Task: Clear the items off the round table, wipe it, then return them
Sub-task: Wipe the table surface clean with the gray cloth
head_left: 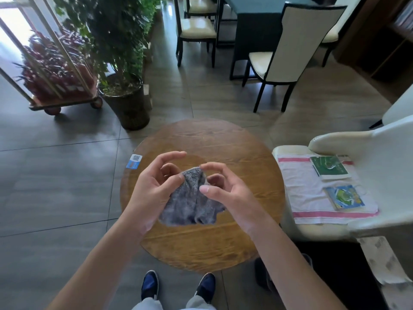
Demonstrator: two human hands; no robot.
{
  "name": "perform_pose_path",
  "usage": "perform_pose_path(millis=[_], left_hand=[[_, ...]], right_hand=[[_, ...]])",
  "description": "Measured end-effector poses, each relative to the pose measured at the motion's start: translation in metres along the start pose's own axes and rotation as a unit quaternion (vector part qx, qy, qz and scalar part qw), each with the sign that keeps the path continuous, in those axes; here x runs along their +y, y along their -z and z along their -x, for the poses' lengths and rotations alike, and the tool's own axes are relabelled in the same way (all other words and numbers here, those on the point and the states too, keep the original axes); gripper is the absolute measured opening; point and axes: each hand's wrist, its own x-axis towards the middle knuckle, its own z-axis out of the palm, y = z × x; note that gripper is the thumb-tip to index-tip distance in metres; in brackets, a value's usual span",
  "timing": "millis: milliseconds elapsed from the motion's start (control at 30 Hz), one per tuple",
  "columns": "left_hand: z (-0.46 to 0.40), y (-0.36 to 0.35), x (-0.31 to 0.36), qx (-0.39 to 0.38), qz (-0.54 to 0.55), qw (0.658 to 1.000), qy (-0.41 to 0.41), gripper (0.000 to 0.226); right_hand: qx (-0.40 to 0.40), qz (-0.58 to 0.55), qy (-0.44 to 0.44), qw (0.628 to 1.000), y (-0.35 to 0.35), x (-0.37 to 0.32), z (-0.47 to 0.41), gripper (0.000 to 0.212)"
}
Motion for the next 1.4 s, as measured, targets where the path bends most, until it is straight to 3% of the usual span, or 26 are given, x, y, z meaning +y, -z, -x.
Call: perform_pose_path(millis=[133, 300, 500, 567, 667, 933, 1067, 1233, 1300, 1400], left_hand=[[0.016, 0.006, 0.003, -0.029, -0.005, 1.0, -0.011, 0.039], [0.032, 0.013, 0.003, -0.083, 0.003, 0.997, -0.01, 0.04], [0.053, 0.041, -0.001, -0.116, 0.014, 0.993, -0.002, 0.037], [0.062, 0.051, -0.004, -0.114, 0.041, 0.993, 0.012, 0.038], [0.075, 0.063, -0.009, -0.124, 0.063, 0.99, 0.032, 0.04], [0.101, 0.062, -0.015, -0.216, 0.059, 0.974, 0.038, 0.026], [0.111, 0.053, -0.02, -0.245, 0.067, 0.966, 0.044, 0.02], [0.122, 0.025, -0.037, -0.238, 0.058, 0.968, 0.051, 0.016], [0.127, 0.011, -0.045, -0.228, 0.059, 0.97, 0.059, 0.019], [0.136, -0.021, -0.054, -0.211, 0.089, 0.967, 0.11, 0.046]], right_hand=[[-0.024, 0.016, -0.08, 0.996, -0.013, 0.006, -0.001, 0.063], [-0.047, 0.022, -0.101, 0.994, -0.037, 0.024, 0.014, 0.055], [0.035, -0.064, -0.037, 0.997, -0.062, 0.032, 0.028, 0.037], [0.039, -0.054, -0.071, 0.995, -0.075, 0.031, 0.034, 0.045], [0.045, 0.083, -0.138, 0.986, -0.095, 0.034, 0.045, 0.06], [-0.001, -0.046, -0.18, 0.983, -0.101, 0.063, 0.079, 0.086], [-0.063, 0.016, -0.166, 0.984, -0.091, 0.07, 0.092, 0.101], [-0.051, -0.043, -0.155, 0.986, -0.063, 0.077, 0.114, 0.088], [-0.025, -0.049, -0.134, 0.99, -0.044, 0.077, 0.125, 0.063], [0.027, -0.032, -0.104, 0.994, -0.015, 0.068, 0.145, 0.032]])
